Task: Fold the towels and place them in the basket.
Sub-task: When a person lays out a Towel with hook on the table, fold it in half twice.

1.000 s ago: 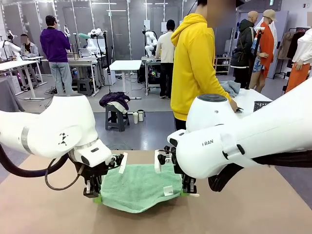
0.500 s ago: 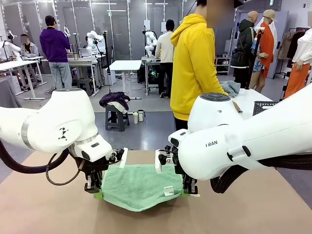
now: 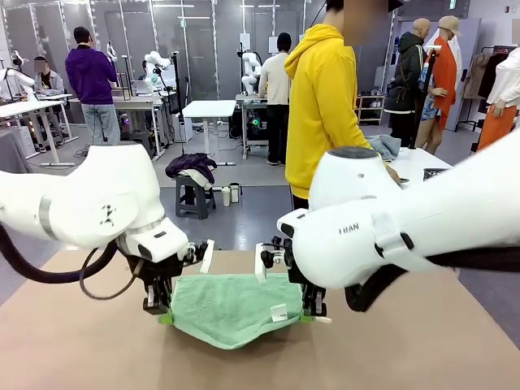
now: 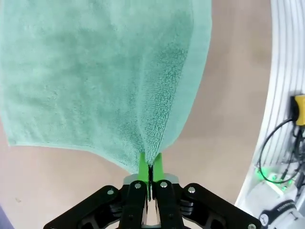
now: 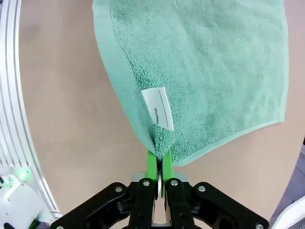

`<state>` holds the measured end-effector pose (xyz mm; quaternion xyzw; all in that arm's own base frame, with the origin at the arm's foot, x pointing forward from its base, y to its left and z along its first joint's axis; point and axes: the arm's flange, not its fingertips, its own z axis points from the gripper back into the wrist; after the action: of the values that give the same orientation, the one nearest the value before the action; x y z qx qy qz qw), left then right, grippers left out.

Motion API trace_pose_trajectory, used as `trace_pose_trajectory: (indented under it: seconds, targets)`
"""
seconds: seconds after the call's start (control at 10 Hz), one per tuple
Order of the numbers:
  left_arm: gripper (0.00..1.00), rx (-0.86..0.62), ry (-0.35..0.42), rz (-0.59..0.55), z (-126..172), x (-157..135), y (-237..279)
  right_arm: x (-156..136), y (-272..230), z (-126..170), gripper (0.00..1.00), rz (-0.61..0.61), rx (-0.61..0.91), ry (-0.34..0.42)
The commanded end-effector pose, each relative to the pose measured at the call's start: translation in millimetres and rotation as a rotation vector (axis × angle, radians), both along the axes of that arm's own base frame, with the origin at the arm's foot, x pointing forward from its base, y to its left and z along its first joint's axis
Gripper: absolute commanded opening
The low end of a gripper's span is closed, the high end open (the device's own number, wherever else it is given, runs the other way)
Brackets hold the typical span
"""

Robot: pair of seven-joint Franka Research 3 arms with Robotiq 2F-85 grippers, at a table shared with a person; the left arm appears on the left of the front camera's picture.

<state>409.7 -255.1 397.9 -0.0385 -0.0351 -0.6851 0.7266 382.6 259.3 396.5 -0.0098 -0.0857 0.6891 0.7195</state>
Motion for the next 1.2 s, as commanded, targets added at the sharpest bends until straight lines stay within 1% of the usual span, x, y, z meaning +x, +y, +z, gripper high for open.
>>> trace_pose_trajectory:
  seconds: [0.0,0.2,0.3,0.4,0.6,0.8,0.9,1.0,1.1]
  targets:
    - [0.04,0.017,0.09,0.018,23,52,-7,39,26,24,0.05,-0.064,-0.054,0.096]
    - [0.04,0.015,0.183,0.047,31,95,-11,80,42,28,0.05,-0.114,-0.113,0.163]
    - [0.04,0.004,0.233,0.062,32,118,-11,102,47,30,0.05,-0.137,-0.117,0.196]
    - [0.04,0.005,0.231,0.093,32,137,-9,120,51,28,0.05,-0.151,-0.122,0.214]
    - [0.04,-0.023,0.298,0.143,26,170,-3,154,54,23,0.05,-0.216,-0.119,0.236]
    - [0.04,-0.005,0.296,0.181,13,195,6,179,48,9,0.05,-0.263,-0.123,0.212]
    - [0.04,0.012,0.312,0.179,6,203,10,188,44,1,0.05,-0.27,-0.126,0.207]
    - [0.04,0.025,0.317,0.14,1,207,12,192,41,-5,0.05,-0.243,-0.126,0.209]
    - [0.04,0.021,0.307,0.117,-2,210,14,196,40,-9,0.05,-0.242,-0.126,0.189]
